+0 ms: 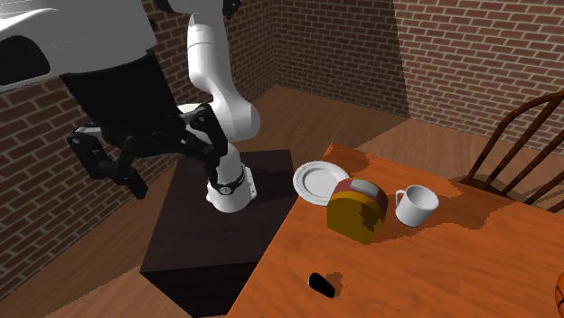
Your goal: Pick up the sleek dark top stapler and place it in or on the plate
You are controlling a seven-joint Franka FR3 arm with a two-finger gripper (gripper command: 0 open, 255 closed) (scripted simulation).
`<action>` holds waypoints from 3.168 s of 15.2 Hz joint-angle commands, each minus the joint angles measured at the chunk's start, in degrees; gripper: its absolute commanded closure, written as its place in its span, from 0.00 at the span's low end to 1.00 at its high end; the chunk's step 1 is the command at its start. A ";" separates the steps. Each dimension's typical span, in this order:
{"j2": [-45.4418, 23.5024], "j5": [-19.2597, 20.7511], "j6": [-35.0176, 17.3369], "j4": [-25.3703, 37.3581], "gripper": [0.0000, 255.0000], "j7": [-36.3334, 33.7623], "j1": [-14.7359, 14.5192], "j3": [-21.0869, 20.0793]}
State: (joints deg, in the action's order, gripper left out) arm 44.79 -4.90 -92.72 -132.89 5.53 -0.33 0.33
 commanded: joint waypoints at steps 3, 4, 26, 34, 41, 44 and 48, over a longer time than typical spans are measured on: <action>-0.93 -0.61 -3.04 -2.51 0.00 0.96 -1.19 -0.91; -1.48 -0.91 -4.58 -3.69 0.00 1.44 -1.80 -1.37; -28.45 -6.90 -40.93 -17.20 0.00 11.81 -15.23 -13.07; -38.47 -6.50 -50.84 -17.79 0.00 12.72 -17.07 -15.60; -41.31 -6.17 -54.21 -18.32 0.00 12.42 -17.13 -15.86; -41.31 -6.17 -54.21 -18.32 0.00 12.42 -17.13 -15.86; -41.30 -6.17 -54.19 -18.32 1.00 12.42 -17.13 -15.86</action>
State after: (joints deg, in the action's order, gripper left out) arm 3.51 -11.07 -146.91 -151.21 17.95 -17.45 -15.52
